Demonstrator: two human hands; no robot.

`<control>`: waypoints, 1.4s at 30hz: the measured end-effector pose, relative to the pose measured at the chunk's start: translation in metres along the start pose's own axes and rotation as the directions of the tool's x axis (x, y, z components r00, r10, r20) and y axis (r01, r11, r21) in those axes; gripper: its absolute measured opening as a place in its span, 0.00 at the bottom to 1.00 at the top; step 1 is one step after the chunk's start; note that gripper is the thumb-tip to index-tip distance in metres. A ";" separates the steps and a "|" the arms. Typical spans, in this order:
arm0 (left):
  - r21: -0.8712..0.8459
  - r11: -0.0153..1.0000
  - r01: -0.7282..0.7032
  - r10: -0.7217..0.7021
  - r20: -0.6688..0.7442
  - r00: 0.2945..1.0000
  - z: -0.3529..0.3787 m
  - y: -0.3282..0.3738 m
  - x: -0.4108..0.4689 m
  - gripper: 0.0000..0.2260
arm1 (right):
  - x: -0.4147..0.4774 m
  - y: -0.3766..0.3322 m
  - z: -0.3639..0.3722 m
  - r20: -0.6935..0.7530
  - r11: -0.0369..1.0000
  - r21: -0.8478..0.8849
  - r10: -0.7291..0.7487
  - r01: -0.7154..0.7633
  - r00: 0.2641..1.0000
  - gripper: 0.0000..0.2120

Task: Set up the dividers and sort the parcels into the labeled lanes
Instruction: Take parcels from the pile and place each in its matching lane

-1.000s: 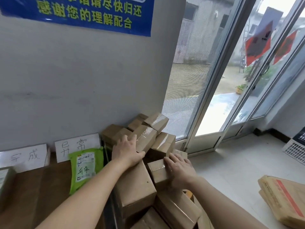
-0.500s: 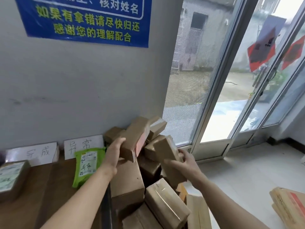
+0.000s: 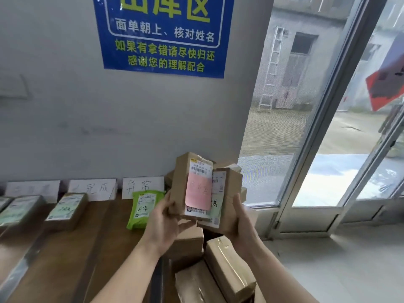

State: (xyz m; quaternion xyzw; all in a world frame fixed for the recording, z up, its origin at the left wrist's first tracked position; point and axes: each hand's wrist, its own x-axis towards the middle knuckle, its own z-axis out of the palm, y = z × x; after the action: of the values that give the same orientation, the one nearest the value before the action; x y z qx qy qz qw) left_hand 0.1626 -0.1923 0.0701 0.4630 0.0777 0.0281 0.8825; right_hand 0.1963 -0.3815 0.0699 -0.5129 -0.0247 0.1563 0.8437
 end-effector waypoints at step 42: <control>0.235 0.970 -0.062 0.161 -0.429 0.889 -0.267 0.137 -0.193 0.34 | -0.073 0.179 0.276 -0.076 0.980 -0.197 0.005 -0.020 0.997 0.18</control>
State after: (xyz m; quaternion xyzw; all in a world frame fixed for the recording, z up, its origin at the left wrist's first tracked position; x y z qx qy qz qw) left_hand -0.0680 0.0789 0.0547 0.5405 0.2531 0.1758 0.7829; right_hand 0.0291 -0.0899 0.0526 -0.5998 -0.0049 0.1389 0.7880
